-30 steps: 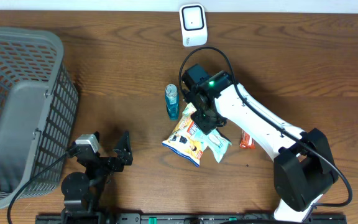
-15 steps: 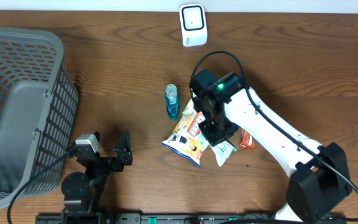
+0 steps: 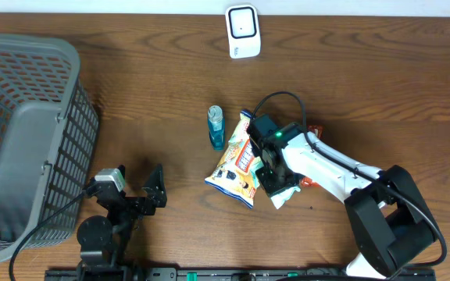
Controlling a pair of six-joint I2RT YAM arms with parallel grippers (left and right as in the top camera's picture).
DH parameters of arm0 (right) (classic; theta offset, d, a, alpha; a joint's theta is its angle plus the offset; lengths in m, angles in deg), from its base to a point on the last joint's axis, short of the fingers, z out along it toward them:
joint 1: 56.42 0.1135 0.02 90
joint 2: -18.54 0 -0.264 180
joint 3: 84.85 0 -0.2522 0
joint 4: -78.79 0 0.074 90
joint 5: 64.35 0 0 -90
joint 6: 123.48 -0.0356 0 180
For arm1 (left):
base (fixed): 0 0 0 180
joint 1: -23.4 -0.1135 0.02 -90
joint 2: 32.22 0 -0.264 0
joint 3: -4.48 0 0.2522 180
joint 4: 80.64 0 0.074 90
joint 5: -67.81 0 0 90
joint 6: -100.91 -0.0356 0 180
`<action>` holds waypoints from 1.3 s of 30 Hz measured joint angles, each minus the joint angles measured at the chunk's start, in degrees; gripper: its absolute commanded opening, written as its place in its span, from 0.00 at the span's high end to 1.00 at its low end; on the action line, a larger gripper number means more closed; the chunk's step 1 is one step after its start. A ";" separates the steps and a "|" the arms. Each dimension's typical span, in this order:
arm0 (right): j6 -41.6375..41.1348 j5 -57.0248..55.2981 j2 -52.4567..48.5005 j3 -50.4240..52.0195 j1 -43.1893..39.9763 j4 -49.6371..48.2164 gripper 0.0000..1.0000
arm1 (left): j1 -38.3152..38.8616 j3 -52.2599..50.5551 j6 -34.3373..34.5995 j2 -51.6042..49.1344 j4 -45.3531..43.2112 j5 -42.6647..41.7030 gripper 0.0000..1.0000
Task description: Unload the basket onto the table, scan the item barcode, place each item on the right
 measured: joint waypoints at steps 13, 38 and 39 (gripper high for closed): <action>-3.54 -3.89 -0.31 -6.03 -2.71 6.32 0.99 | 0.00 0.00 0.00 0.00 0.00 0.00 0.02; -0.96 -0.02 -1.97 -3.80 -2.60 -1.60 0.99 | 0.00 0.00 0.00 0.00 0.00 0.00 0.02; -0.59 0.66 -1.90 -5.55 -2.62 0.31 0.99 | 0.00 0.00 0.00 0.00 0.00 0.00 0.02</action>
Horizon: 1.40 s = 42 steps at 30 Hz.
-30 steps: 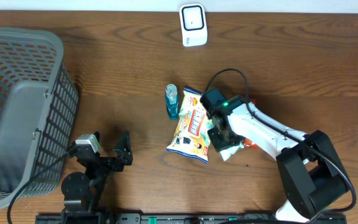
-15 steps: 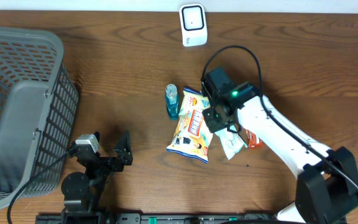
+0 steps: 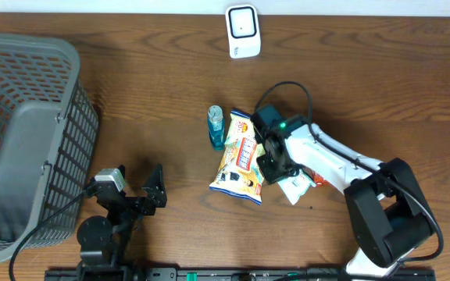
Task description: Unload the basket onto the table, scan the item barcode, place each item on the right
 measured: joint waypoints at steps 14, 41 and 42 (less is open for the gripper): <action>2.34 -4.37 7.93 -10.51 0.11 13.94 0.09 | 0.00 0.00 0.00 0.00 0.02 0.00 0.02; 0.74 -24.61 7.87 16.17 7.89 -10.69 0.58 | 0.00 0.00 0.00 0.00 0.02 0.00 0.02; 0.66 -24.92 7.87 16.46 7.89 -10.80 0.57 | 0.00 0.00 0.00 0.00 0.02 0.00 0.02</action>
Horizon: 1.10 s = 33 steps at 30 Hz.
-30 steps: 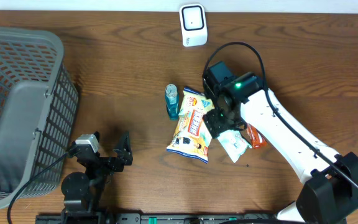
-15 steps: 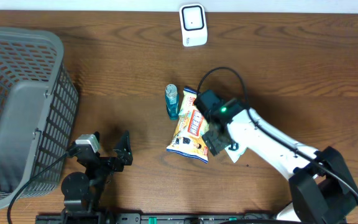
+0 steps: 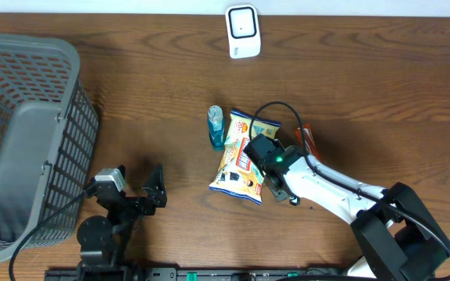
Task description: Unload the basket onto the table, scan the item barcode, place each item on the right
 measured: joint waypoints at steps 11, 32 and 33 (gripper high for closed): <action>-3.08 -4.74 -1.62 -0.22 0.00 2.47 0.32 | 0.00 0.00 0.00 0.00 0.00 0.00 0.02; -11.82 -11.56 -3.87 0.79 2.03 3.69 0.65 | 0.00 0.00 0.00 0.00 0.00 0.00 0.02; -11.69 -11.78 -3.85 1.07 2.01 2.86 0.68 | 0.00 0.00 0.02 0.00 0.00 0.00 0.02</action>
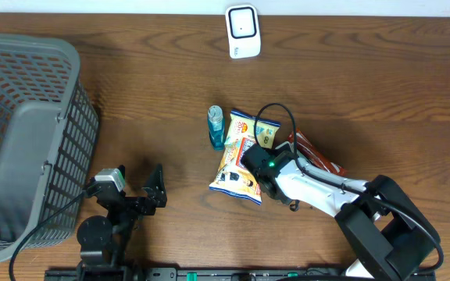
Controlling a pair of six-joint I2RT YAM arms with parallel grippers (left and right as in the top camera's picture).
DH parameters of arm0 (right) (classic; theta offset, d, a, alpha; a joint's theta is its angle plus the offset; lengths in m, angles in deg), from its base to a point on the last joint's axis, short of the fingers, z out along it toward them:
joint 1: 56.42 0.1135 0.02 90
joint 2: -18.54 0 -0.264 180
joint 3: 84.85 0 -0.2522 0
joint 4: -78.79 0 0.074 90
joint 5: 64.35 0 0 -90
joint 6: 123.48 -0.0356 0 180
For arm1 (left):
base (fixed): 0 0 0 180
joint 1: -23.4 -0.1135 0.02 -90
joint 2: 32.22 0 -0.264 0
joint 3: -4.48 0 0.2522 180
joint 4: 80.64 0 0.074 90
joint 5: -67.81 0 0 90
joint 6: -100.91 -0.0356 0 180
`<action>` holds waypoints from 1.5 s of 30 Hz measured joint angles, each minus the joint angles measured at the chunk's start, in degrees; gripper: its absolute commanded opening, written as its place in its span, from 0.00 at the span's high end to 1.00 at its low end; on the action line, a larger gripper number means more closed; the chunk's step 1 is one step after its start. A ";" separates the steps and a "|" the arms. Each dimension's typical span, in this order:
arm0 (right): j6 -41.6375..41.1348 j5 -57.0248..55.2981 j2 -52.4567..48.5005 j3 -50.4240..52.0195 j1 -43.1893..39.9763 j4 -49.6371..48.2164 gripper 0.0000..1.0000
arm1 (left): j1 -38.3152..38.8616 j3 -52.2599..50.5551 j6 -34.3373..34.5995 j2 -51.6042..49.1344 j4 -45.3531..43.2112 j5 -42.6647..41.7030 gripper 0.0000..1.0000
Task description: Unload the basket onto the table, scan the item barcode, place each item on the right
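The white barcode scanner stands at the table's far edge. A yellow snack bag lies mid-table, with a second bag with a green patch at its upper right. My right gripper hangs low over the yellow bag's right edge. Its black body hides the fingers, so I cannot tell open from shut. A red packet lies just right of the wrist. My left gripper rests open near the front left, holding nothing.
A small blue bottle stands just left of the bags. A large grey mesh basket fills the left side. An orange thing peeks in at the right edge.
My right gripper has shifted slightly left over the yellow bag's right edge, and the arm has swung nearer the front. More of the red packet shows. Bags, bottle and left arm are unmoved.
First my right gripper was over a white packet right of the yellow bag. Then the bag lay shifted a little, the packet by the wrist. Later the gripper was at the bag's right edge, the white packet hidden, the green-patched bag showing. It stays there now.
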 measured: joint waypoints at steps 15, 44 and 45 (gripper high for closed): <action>11.98 3.13 1.97 2.91 -4.98 -8.31 0.99 | 0.00 0.00 -0.02 0.00 0.00 0.00 0.02; 92.48 102.31 -0.55 -10.08 -24.15 32.59 0.99 | 0.00 0.00 0.00 0.00 0.00 0.00 0.02; 95.23 103.56 -0.55 -10.08 -24.15 33.11 0.99 | 0.00 0.00 0.00 0.00 0.00 0.00 0.02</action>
